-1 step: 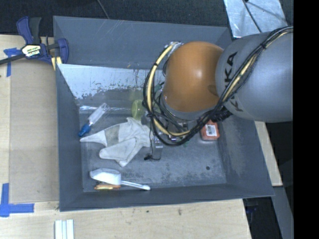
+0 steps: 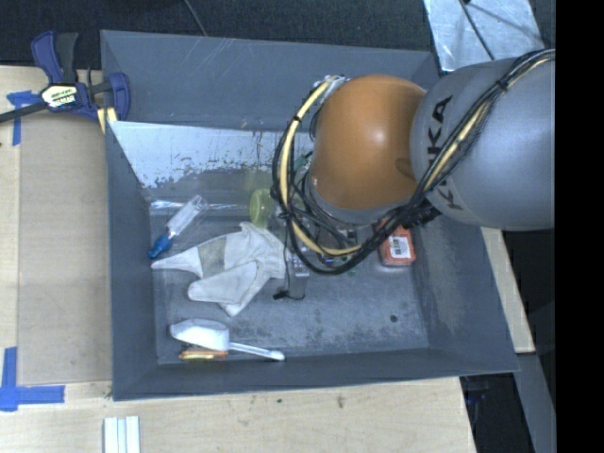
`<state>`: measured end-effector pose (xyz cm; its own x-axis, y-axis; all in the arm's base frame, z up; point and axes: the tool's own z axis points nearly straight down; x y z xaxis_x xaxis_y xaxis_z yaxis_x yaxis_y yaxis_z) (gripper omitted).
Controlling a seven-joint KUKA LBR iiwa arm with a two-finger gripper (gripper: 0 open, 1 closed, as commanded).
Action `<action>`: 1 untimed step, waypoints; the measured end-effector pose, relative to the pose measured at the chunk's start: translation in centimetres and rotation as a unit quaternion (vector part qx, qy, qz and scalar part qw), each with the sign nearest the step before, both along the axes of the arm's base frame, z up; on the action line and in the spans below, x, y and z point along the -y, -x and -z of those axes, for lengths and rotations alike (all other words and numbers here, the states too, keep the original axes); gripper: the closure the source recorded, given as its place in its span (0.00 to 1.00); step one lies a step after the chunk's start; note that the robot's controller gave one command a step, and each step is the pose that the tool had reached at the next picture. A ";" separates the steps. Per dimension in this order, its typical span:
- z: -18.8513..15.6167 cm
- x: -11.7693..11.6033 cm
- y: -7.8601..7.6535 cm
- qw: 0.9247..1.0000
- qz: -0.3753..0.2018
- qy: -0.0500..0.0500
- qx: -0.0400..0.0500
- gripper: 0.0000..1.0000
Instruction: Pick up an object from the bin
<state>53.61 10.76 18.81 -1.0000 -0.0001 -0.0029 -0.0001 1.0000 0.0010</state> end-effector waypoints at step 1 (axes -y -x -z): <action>4.1 0.2 -1.5 1.000 0.029 -0.001 0.003 0.00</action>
Offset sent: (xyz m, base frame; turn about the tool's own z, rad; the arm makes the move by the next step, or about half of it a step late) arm 0.0115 -0.0427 -0.1181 -0.0285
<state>55.08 10.53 14.75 -0.9983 0.0581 -0.0095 0.0581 0.9983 0.0026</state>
